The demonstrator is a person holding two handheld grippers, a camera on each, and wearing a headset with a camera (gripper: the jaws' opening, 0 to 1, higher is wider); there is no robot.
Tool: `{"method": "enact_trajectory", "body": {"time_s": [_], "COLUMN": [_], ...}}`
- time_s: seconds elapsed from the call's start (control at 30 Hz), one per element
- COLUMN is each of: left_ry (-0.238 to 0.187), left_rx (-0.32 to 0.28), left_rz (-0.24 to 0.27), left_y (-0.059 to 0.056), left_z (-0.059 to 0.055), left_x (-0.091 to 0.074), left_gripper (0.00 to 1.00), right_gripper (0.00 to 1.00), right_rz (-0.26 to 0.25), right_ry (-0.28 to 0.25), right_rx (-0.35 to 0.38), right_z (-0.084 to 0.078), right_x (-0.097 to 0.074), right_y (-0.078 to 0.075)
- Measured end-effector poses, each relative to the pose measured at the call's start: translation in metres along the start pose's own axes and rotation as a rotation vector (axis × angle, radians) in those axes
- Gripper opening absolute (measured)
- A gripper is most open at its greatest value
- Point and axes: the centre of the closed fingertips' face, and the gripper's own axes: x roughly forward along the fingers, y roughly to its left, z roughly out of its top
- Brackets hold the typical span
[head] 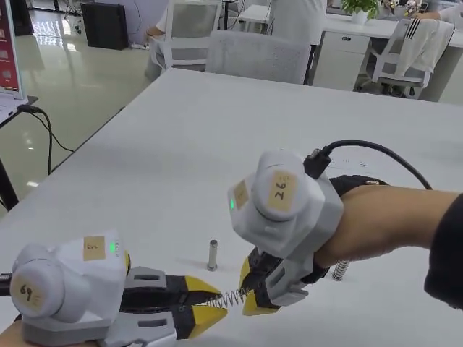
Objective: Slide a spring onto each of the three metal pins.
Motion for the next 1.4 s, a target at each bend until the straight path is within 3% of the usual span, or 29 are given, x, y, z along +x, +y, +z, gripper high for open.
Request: {"method": "enact_trajectory", "body": {"time_s": [0.23, 0.57, 1.4], "left_ry": [-0.021, -0.023, 0.000], "left_rx": [-0.004, -0.003, 0.010], "left_rz": [-0.005, -0.003, -0.003], "left_y": [-0.001, -0.001, -0.001], "left_z": [0.006, 0.006, 0.002], "left_x": [-0.001, 0.000, 0.003], "left_gripper": [0.03, 0.03, 0.03], "right_gripper": [0.11, 0.08, 0.08], "right_rz": [0.004, -0.005, -0.013], "right_ry": [0.000, -0.001, -0.032], "right_rx": [0.011, 0.006, -0.020], "right_z": [-0.003, -0.002, 0.020], "right_x": [0.002, 0.001, -0.013], "right_y": [0.001, -0.001, 0.001]}}
